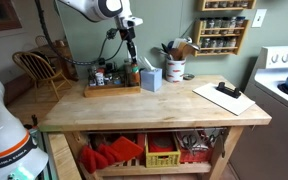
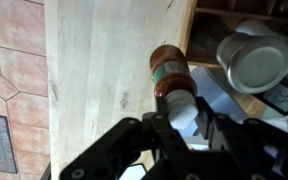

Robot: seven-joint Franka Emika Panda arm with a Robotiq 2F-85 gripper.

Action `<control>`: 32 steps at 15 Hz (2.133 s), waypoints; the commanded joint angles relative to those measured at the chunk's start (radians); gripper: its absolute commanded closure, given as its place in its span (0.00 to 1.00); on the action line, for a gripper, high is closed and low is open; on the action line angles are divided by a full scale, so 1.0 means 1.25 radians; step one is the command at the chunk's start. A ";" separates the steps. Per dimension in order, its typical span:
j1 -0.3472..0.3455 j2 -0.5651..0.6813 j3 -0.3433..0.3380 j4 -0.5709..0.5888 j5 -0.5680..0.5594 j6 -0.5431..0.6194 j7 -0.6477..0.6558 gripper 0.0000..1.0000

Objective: Move the brown bottle from the spice tray to the counter

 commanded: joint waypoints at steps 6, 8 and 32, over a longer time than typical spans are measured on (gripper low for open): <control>0.005 0.123 -0.076 0.024 -0.027 0.109 0.068 0.92; 0.007 0.140 -0.088 0.021 -0.023 0.127 0.075 0.92; 0.010 -0.142 -0.083 -0.105 0.108 -0.253 -0.329 0.00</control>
